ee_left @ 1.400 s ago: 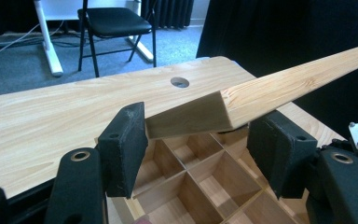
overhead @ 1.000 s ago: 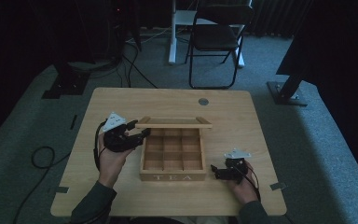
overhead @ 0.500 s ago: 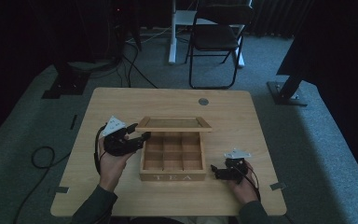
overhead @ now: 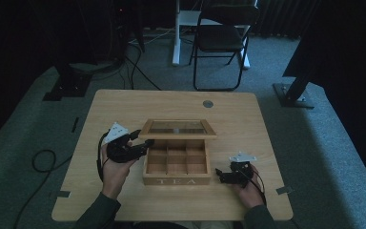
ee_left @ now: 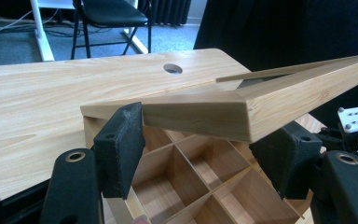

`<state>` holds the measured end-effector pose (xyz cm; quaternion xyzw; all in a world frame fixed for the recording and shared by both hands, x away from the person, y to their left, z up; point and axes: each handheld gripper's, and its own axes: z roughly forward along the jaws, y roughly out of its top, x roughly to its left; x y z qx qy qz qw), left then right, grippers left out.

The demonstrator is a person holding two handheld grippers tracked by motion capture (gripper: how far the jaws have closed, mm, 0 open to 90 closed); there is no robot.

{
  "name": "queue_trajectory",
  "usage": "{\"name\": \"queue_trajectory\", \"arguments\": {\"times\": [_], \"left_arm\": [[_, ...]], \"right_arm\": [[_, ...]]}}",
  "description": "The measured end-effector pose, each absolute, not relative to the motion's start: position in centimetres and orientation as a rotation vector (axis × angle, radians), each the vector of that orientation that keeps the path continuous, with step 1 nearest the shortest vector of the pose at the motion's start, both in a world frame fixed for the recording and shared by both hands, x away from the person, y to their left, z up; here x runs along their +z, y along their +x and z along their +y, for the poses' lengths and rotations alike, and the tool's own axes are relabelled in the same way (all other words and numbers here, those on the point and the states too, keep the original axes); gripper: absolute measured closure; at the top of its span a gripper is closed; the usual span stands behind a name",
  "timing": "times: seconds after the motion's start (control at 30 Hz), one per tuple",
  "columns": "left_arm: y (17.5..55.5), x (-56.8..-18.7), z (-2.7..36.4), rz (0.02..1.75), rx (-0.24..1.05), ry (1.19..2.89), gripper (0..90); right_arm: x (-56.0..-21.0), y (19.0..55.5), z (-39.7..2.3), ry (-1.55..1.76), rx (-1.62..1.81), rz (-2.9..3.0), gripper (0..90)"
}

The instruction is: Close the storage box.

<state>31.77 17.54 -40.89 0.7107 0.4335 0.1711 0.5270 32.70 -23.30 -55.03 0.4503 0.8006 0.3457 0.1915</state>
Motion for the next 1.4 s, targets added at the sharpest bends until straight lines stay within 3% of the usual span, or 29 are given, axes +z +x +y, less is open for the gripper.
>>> {"name": "queue_trajectory", "arguments": {"times": [1.4], "left_arm": [[29.8,-43.5,17.4,1.063,0.388,1.72,35.2]], "right_arm": [[-55.0,32.6,-23.3,1.269,0.969,2.247,13.2]]}}
